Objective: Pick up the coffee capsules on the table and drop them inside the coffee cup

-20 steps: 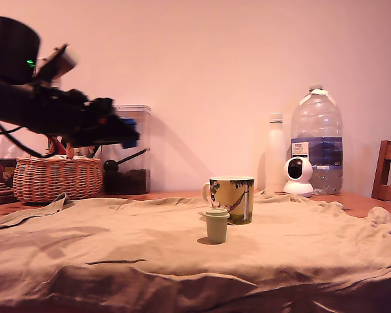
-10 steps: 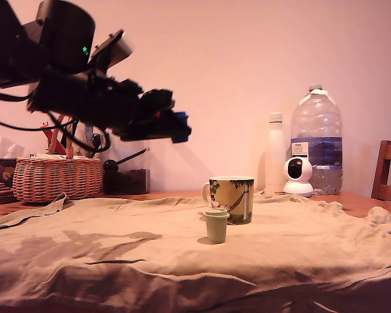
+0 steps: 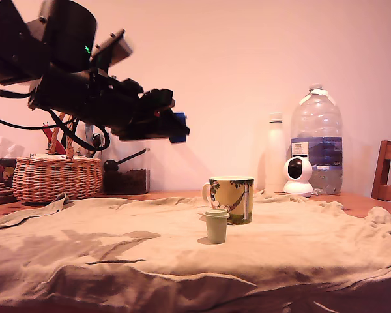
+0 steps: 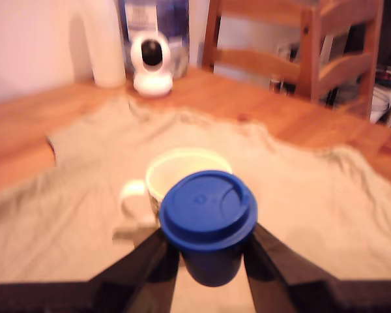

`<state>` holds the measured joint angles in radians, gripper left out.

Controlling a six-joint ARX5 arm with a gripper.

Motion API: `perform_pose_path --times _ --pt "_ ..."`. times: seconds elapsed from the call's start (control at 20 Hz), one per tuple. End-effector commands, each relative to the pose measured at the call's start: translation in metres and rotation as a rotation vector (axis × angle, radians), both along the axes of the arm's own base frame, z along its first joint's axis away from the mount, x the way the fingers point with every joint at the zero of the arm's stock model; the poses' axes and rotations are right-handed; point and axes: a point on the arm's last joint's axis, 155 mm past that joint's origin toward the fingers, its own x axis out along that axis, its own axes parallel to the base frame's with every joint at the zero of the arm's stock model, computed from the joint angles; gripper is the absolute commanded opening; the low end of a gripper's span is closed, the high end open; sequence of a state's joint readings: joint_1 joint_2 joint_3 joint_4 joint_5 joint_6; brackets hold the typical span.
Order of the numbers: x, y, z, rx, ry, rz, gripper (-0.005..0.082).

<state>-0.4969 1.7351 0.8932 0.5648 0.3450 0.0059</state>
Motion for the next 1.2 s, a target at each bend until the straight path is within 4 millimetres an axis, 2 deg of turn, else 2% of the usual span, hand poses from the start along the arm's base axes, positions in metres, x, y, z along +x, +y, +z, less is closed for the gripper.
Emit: perform_pose_path --times 0.0,0.3,0.7,0.95,1.15 --pt "0.007 -0.005 0.021 -0.014 -0.028 -0.002 0.0157" --pt "0.018 -0.011 0.042 0.007 0.008 -0.003 0.0157" --pt "0.024 -0.014 0.059 0.009 0.012 -0.003 0.0157" --pt "0.035 -0.022 0.053 0.036 0.042 -0.009 0.0157" --pt "0.047 -0.040 0.049 0.068 0.065 -0.034 0.0157"
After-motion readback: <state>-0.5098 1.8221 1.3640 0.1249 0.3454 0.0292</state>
